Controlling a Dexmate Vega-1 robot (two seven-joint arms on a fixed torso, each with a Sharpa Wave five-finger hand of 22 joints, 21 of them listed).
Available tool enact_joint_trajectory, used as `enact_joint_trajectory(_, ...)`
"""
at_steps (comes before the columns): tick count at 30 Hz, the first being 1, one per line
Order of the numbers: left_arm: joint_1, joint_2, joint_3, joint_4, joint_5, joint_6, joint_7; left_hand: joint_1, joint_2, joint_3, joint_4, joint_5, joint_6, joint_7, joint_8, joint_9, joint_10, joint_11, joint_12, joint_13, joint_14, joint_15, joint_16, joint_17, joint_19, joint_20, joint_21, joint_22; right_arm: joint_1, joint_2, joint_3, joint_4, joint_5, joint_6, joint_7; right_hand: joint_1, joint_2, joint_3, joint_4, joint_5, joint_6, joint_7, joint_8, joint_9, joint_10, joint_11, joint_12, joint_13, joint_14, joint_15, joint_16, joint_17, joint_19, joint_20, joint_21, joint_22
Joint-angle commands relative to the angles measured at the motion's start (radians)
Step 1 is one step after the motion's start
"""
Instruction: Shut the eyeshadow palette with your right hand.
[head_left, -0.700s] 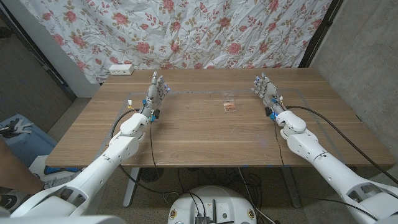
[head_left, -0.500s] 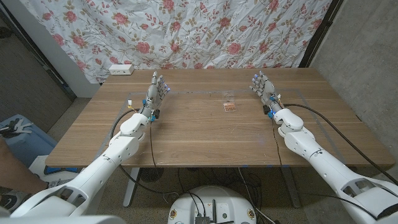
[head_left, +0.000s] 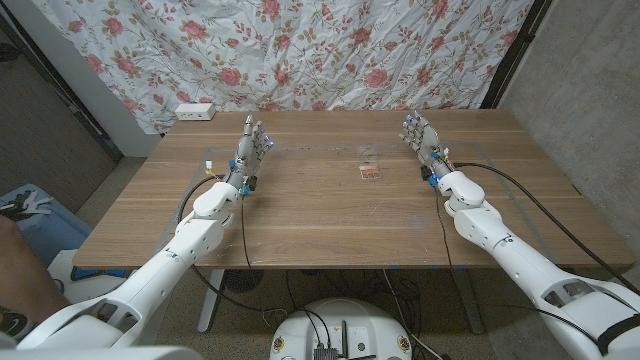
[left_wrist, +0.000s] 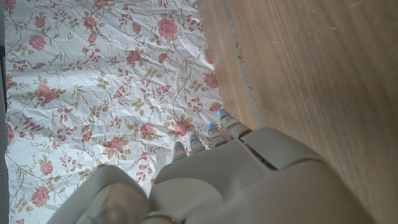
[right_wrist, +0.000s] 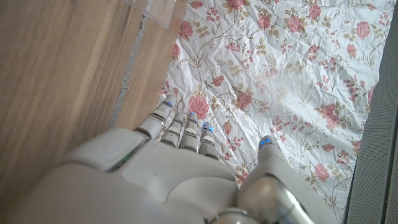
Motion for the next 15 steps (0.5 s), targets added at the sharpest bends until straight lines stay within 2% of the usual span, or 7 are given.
enact_joint_trajectory(1, 0.0, 0.0, 0.0, -0.001, 0.0, 0.001, 0.001, 0.0, 0.008, -0.005, 0.002, 0.003, 0.0, -0.009, 0.006, 0.003, -0.001, -0.005, 0.005, 0.003, -0.01, -0.071, 0.008, 0.003, 0.008, -0.011, 0.006, 0.004, 0.023, 0.001, -0.011, 0.027, -0.023, 0.019, 0.01, 0.004, -0.01, 0.006, -0.002, 0.005, 0.01, 0.001, 0.006, 0.001, 0.008, 0.0, 0.006, 0.002, 0.006, -0.031, -0.002, -0.001, -0.003, -0.004, 0.003, 0.003)
enact_joint_trajectory(9, 0.0, 0.0, 0.0, 0.0, 0.0, 0.0, 0.0, 0.0, 0.008, -0.004, 0.003, 0.003, 0.0, -0.009, 0.006, 0.003, -0.001, -0.007, 0.005, 0.003, -0.01, -0.07, 0.008, 0.003, 0.008, -0.01, 0.007, 0.004, 0.025, -0.016, -0.021, 0.015, -0.04, 0.014, 0.021, 0.003, -0.008, 0.007, -0.004, 0.004, 0.018, 0.003, 0.009, 0.001, 0.009, 0.002, 0.006, 0.002, 0.002, -0.03, -0.005, -0.002, -0.01, -0.004, 0.002, 0.003)
enact_joint_trajectory(15, 0.0, 0.0, 0.0, -0.001, 0.0, 0.0, 0.001, 0.0, 0.008, -0.004, 0.003, 0.003, 0.001, -0.009, 0.006, 0.003, 0.0, -0.007, 0.006, 0.003, -0.01, -0.071, 0.008, 0.003, 0.008, -0.01, 0.007, 0.004, 0.054, -0.026, -0.04, 0.039, -0.082, 0.033, 0.038, 0.002, -0.008, 0.008, -0.005, 0.004, 0.019, 0.003, 0.008, 0.001, 0.006, 0.002, 0.005, 0.002, -0.003, -0.03, -0.007, -0.002, -0.021, -0.005, -0.001, 0.003)
